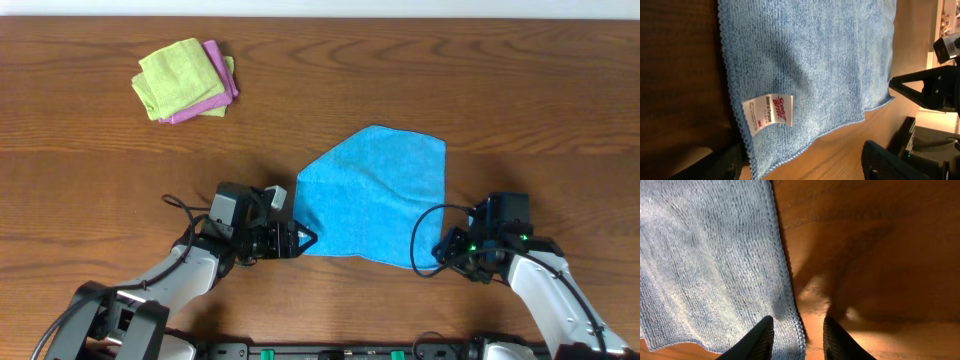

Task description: Fold the cloth

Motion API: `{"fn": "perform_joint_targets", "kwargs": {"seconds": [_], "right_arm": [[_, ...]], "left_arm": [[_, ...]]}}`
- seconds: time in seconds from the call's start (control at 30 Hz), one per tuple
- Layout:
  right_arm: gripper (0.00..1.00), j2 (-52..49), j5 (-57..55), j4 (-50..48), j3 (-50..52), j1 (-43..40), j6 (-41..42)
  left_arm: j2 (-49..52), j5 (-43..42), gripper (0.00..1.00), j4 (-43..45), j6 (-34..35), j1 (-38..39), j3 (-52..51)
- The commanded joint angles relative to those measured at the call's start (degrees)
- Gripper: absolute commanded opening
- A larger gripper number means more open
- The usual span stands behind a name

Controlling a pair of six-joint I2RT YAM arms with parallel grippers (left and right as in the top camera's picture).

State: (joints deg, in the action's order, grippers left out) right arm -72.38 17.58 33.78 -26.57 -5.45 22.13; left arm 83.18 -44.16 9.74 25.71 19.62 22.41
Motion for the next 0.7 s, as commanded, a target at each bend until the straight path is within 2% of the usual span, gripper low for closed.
{"fn": "perform_joint_targets", "kwargs": {"seconds": [0.0,0.43,0.53,0.6,0.67], "right_arm": [[0.33,-1.46,-0.68,-1.53,1.14,-0.15,1.46],[0.34,-1.46,3.43,0.83,1.16,-0.15,2.25],[0.32,-1.46,3.50,0.46,1.16,-0.15,2.25],[0.26,-1.46,3.72,0.24,1.16,-0.15,2.25],[0.17,-1.46,3.72,0.26,1.16,-0.15,2.25]], "left_arm": [[0.92,1.16,0.75,0.96,0.00,-0.13,-0.07],[3.43,0.44,0.73,2.99,0.48,-0.13,-0.04],[3.43,0.44,0.59,2.99,0.48,-0.13,-0.04],[3.43,0.44,0.48,2.97,0.52,-0.13,-0.04],[3.43,0.46,0.46,2.99,1.57,-0.13,-0.04]]}}
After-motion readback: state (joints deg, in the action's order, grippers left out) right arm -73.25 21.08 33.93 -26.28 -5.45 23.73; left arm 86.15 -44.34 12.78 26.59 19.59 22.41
